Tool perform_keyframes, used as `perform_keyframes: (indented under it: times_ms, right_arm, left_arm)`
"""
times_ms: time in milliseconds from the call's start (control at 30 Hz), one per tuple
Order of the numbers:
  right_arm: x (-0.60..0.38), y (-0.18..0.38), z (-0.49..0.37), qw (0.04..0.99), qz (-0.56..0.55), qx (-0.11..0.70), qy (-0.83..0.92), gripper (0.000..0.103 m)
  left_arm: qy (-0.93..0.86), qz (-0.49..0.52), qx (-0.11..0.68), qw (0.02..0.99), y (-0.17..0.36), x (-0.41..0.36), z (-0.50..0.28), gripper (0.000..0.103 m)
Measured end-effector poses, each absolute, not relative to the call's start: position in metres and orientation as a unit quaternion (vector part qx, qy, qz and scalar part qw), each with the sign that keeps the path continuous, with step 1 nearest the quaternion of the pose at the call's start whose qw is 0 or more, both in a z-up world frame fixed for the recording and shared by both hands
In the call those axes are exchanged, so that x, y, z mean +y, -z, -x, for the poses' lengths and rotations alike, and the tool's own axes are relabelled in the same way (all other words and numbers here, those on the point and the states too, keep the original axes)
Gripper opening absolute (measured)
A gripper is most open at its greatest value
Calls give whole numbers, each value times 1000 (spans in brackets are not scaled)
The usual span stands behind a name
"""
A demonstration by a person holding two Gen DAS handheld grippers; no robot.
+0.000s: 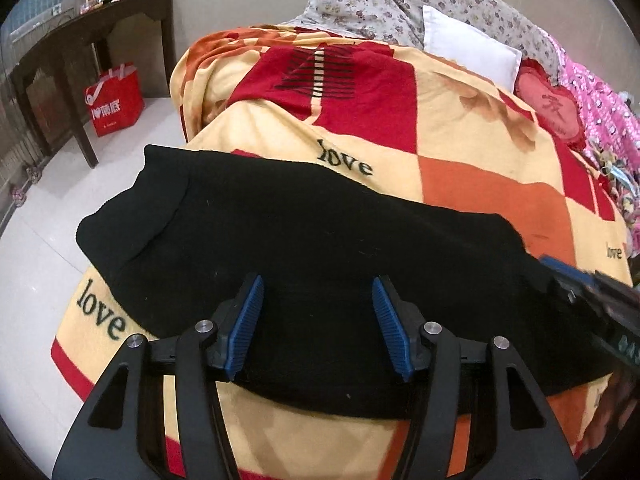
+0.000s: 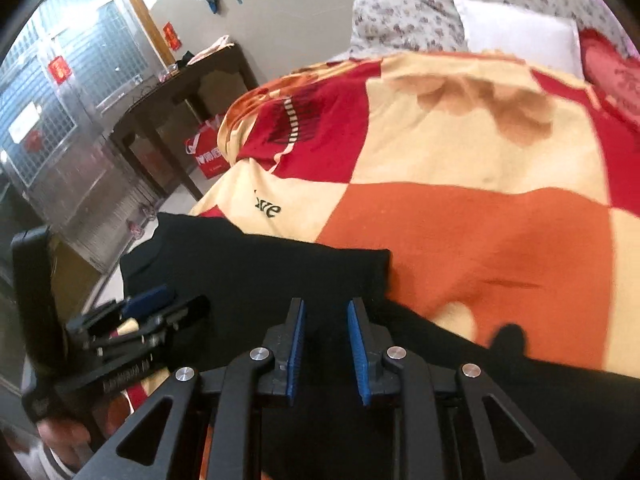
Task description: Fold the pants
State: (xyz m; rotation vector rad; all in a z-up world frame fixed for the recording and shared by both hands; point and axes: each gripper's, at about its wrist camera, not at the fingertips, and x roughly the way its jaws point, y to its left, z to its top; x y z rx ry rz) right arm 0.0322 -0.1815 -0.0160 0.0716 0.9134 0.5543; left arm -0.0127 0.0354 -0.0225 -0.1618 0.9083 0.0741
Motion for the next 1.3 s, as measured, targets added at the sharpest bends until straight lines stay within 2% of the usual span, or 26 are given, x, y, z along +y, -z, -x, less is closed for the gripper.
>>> perform_keyframes:
  times_ms: [333, 400, 633, 1000, 1133, 1300]
  right_arm:
    - [-249, 29, 25, 865, 7, 448, -227, 26]
    - [-266, 36, 31, 867, -4, 449, -217, 26]
    - [-338, 42, 43, 878, -86, 435, -179, 26]
    - [-430, 37, 75, 894, -129, 420, -86, 26]
    - [-443, 29, 81, 906, -124, 401, -58, 37]
    - [-452, 35, 64, 903, -142, 401, -61, 37]
  left_arm:
    - [-11, 75, 426, 902, 16, 15, 34, 58]
    - [-9, 71, 440, 895, 26, 11, 33, 63]
    - [15, 56, 440, 896, 19, -13, 37, 63]
    - [168, 8, 476, 863, 13, -133, 13, 67]
    - [204, -8, 487, 849, 15, -177, 0, 67]
    - [229, -37, 490, 840, 13, -216, -11, 67]
